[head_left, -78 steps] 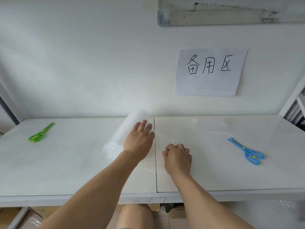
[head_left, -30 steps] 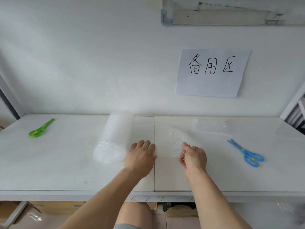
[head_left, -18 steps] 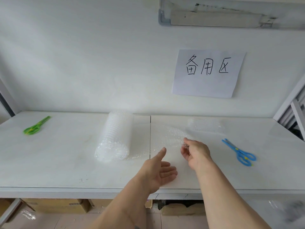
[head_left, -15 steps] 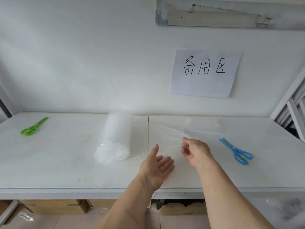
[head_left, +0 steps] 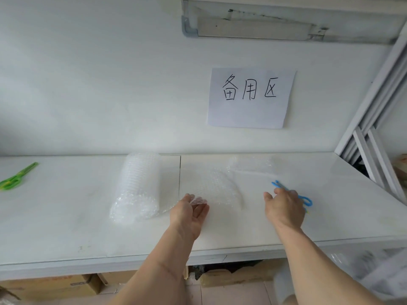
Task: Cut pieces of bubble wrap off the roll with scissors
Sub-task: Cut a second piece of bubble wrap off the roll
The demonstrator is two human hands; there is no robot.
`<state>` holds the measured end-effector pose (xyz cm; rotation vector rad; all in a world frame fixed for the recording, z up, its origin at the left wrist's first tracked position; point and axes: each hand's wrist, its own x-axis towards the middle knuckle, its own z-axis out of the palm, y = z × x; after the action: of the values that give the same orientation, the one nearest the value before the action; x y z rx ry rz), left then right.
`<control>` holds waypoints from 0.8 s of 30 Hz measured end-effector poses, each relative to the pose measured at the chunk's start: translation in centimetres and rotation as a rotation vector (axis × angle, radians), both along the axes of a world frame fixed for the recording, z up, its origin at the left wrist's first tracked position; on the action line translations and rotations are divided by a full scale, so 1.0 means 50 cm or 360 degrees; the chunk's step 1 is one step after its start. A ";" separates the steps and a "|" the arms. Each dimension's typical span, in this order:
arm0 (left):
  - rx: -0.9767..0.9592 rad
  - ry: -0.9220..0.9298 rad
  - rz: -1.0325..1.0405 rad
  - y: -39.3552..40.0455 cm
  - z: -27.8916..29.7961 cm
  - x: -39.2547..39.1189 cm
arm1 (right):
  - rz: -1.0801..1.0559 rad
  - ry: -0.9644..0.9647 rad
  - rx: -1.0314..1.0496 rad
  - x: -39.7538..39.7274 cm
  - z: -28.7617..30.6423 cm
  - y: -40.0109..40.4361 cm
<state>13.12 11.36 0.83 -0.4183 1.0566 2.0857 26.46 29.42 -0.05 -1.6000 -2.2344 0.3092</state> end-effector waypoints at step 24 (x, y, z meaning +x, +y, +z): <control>-0.0115 0.0178 -0.0108 0.015 -0.022 -0.016 | 0.0334 -0.0175 -0.0511 0.043 0.037 0.016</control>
<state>12.32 12.09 -0.29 -0.2996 1.1982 2.0348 28.59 30.20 1.80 -1.5650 -2.5467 0.6829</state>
